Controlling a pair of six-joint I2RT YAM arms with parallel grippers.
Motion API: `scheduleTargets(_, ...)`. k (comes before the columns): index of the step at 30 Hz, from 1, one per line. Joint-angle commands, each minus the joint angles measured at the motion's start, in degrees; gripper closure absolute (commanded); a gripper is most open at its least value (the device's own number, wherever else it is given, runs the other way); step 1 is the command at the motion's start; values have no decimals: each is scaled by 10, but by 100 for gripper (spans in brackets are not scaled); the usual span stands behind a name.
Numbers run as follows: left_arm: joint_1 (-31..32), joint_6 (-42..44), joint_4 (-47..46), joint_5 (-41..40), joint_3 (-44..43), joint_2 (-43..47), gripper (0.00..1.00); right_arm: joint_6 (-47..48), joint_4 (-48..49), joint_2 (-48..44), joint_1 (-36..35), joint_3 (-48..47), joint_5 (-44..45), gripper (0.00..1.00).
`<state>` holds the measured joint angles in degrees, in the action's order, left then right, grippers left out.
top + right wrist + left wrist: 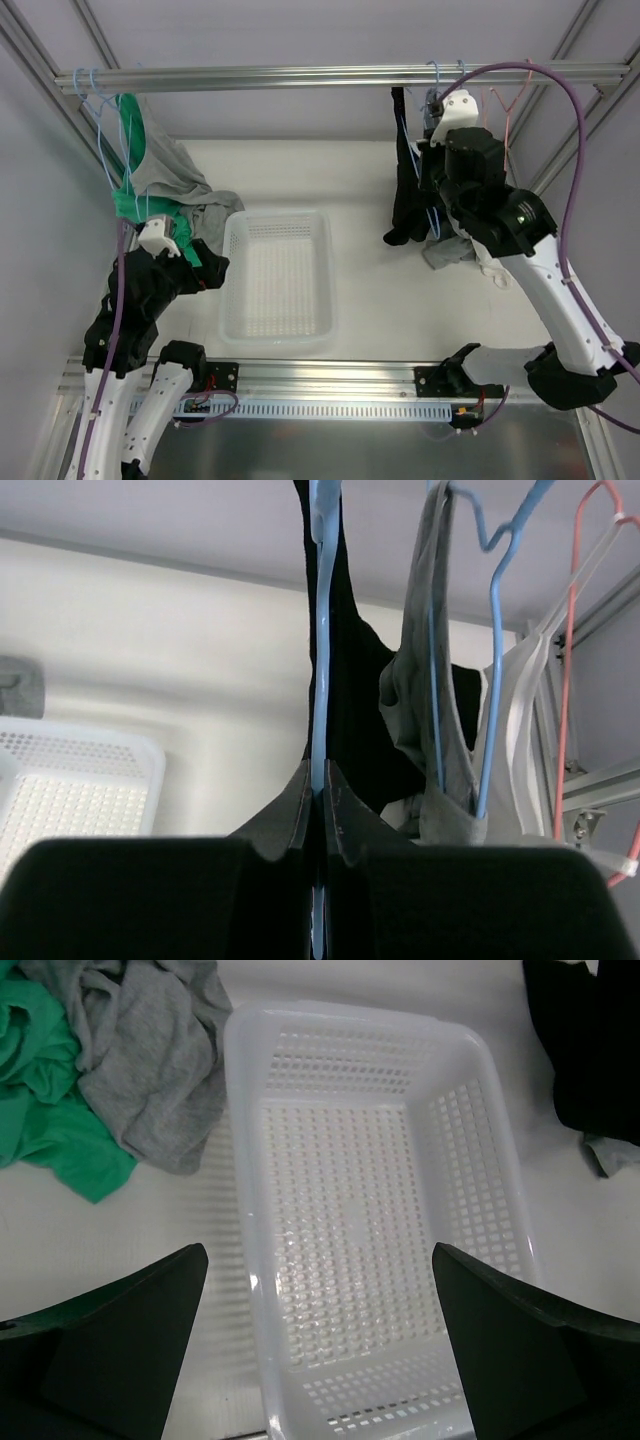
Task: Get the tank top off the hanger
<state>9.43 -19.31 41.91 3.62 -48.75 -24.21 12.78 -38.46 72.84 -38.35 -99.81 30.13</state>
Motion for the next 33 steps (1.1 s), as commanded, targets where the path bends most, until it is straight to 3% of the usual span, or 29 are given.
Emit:
scheduleTargets(1,5,26,-32,73,-33,-57,1,-27,-13,-66,-2,46,-51,100)
scheduleTargets(5,8,-9,-65,174,-94,-141,1,-58,-67,-163,-3,107,-118,100)
scheduleTargets(8,65,-82,-188,181,-100,-202,1,-73,-97,-231,-3,148,-159,100)
scheduleTargets(9,148,-85,-204,154,-110,-224,1,-77,-106,-247,-3,153,-168,100)
scheduleTargets(10,198,-77,-209,64,-155,-277,1,-83,-115,-262,-4,158,-172,100)
scheduleTargets(12,323,-40,-216,-4,-241,-334,1,-93,-145,-302,-3,160,-199,100)
scheduleTargets(15,411,-1,-241,-76,-337,-461,1,-97,-191,-333,-3,141,-206,100)
scheduleTargets(21,474,73,-354,-56,-437,-587,2,-96,-242,-359,-2,124,-246,100)
scheduleTargets(27,488,61,-448,-54,-444,-633,9,-87,-260,-370,-2,107,-259,100)
scheduleTargets(33,488,56,-453,-60,-448,-663,36,-75,-264,-365,-2,90,-265,100)
